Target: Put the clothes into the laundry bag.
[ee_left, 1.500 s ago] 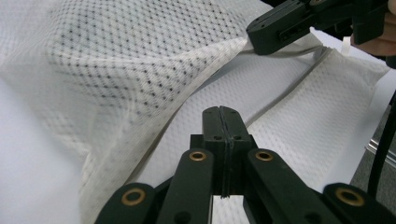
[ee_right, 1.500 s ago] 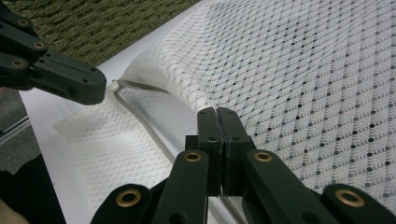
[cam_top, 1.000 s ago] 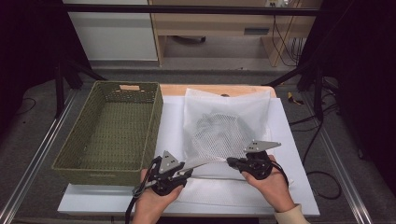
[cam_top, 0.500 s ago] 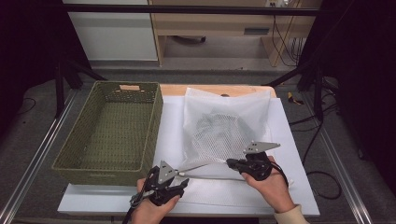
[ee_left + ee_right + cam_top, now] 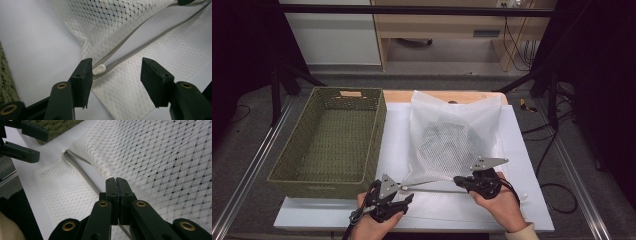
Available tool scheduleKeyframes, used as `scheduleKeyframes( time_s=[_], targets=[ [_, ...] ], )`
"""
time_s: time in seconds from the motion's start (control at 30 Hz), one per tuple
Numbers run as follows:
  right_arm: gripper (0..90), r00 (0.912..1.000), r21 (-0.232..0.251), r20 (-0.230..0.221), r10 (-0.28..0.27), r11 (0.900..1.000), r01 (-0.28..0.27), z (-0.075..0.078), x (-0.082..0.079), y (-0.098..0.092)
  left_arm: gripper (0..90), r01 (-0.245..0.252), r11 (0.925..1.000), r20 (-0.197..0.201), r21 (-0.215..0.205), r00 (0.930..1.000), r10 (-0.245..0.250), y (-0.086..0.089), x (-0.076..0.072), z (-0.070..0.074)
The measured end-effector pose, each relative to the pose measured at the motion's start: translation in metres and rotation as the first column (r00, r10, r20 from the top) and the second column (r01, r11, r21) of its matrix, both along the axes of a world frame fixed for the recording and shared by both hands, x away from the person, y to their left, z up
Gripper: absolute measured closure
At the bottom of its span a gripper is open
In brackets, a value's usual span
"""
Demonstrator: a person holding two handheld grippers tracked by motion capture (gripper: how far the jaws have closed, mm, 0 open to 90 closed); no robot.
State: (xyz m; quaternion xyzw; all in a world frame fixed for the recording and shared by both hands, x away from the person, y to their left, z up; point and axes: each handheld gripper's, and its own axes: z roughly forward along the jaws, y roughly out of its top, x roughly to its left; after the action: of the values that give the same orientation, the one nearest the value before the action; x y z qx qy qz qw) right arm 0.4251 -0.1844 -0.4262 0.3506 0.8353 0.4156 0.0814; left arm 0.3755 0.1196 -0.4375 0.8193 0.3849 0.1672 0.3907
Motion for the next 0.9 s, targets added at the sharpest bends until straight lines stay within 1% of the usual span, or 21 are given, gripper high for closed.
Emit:
scheduleKeyframes(
  time_s=[0.07,0.17,0.23,0.27,0.37,0.53,0.67,0.73,0.83,0.87,0.9],
  targets=[
    [89.2,1.0000,-0.012,-0.004,-0.001,1.000,0.001,-0.002,-0.001,0.000,40.7,0.006,0.9999,-0.001,0.016,1.0000,-0.006,0.000,0.000,-0.002],
    [89.1,1.0000,-0.022,-0.003,-0.001,1.000,0.001,-0.004,-0.002,0.000,36.8,-0.001,0.9998,0.000,0.018,1.0000,0.001,-0.001,-0.003,-0.004],
    [89.1,1.0000,-0.031,-0.002,-0.004,1.000,0.004,-0.006,-0.002,0.000,35.0,0.005,0.9995,-0.002,0.031,1.0000,-0.005,-0.001,-0.004,-0.005],
    [89.1,1.0000,-0.036,-0.004,-0.004,0.999,0.003,-0.007,-0.003,0.000,34.3,0.004,0.9996,0.002,0.030,1.0000,-0.004,-0.001,-0.005,-0.006],
    [89.1,1.0000,-0.040,-0.007,-0.007,0.999,0.006,-0.009,-0.003,-0.001,31.2,0.003,0.9994,-0.001,0.036,1.0000,-0.003,-0.001,-0.007,-0.008],
    [88.9,0.9999,-0.049,-0.012,-0.004,0.999,0.004,-0.013,-0.002,-0.002,28.8,0.015,0.9987,-0.005,0.048,0.9999,-0.015,-0.003,-0.010,-0.012],
    [89.0,0.9997,-0.062,-0.022,-0.005,0.998,0.004,-0.018,-0.001,0.000,27.3,0.007,0.9990,-0.003,0.045,1.0000,-0.007,-0.002,-0.013,-0.014],
    [89.0,0.9998,-0.072,-0.022,0.003,0.997,-0.004,-0.019,-0.001,0.001,26.9,0.008,0.9988,-0.006,0.048,1.0000,-0.007,0.000,-0.013,-0.015],
    [89.0,0.9995,-0.080,-0.030,-0.001,0.997,-0.002,-0.020,-0.002,0.002,26.7,0.009,0.9986,-0.008,0.051,0.9999,-0.009,-0.001,-0.014,-0.017],
    [88.9,0.9994,-0.085,-0.033,0.003,0.996,-0.006,-0.021,-0.002,0.002,26.5,0.006,0.9989,-0.008,0.046,1.0000,-0.005,-0.001,-0.014,-0.017],
    [88.9,0.9992,-0.087,-0.039,0.004,0.996,-0.007,-0.022,-0.002,0.002,26.4,0.010,0.9985,-0.008,0.054,0.9999,-0.010,-0.001,-0.014,-0.017]
  ],
)
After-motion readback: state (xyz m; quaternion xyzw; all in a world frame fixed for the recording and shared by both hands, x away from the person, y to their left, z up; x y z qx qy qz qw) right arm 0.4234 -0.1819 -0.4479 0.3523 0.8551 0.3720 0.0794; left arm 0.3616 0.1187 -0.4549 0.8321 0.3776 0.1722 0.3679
